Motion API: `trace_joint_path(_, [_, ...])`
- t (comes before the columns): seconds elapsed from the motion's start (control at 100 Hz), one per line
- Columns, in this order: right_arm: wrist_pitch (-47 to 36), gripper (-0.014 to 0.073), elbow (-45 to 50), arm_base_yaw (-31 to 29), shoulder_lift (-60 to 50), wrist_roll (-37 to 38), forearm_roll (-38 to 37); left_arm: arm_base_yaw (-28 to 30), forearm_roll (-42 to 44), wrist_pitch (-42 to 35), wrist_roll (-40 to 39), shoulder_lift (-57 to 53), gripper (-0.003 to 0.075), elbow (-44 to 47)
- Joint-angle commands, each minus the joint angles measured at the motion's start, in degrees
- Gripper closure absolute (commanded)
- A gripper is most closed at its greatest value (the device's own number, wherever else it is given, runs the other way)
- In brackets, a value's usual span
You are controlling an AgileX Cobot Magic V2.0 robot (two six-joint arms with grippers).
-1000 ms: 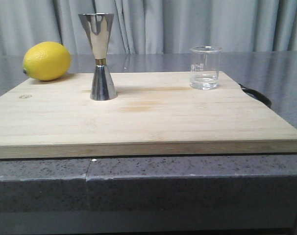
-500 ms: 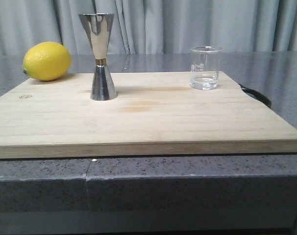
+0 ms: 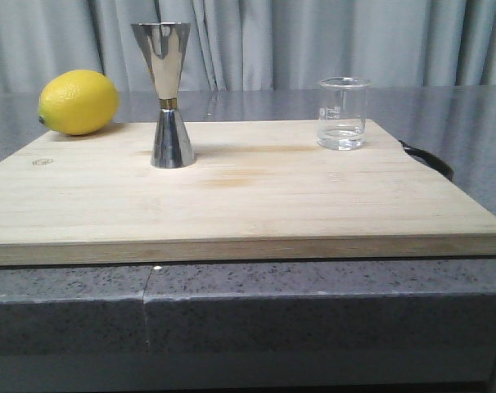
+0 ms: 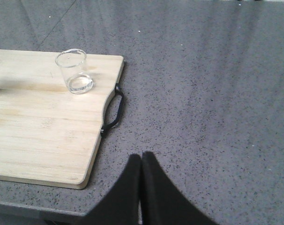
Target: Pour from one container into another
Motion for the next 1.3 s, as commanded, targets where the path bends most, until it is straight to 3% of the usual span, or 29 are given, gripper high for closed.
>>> trace_joint_path(0.0, [-4.52, 0.0669, -1.38, -0.32, 0.50, -0.06, -0.10, 0.17, 1.44, -6.69, -1.11, -1.41, 0.0740, 2.12])
trace_joint_path(0.79, [-4.86, 0.0669, -1.00, -0.32, 0.31, -0.06, -0.29, 0.17, 0.96, -7.06, -1.11, -1.41, 0.0739, 2.02])
trace_joint_path(0.94, [-17.91, 0.0669, 7.21, -2.76, -4.40, -0.29, 0.11, 0.17, 0.96, -7.06, -1.11, -1.41, 0.0739, 2.02])
trace_joint_path(1.13, [-39.09, 0.0669, 26.45, -4.15, -13.97, -0.29, 6.16, 0.17, 0.96, -7.06, -1.11, -1.41, 0.0739, 2.02])
trace_joint_path(1.29, [-46.05, 0.0669, 38.28, -4.15, -19.71, -0.19, 8.74, 0.17, 0.96, -7.06, -1.11, -1.41, 0.0739, 2.02])
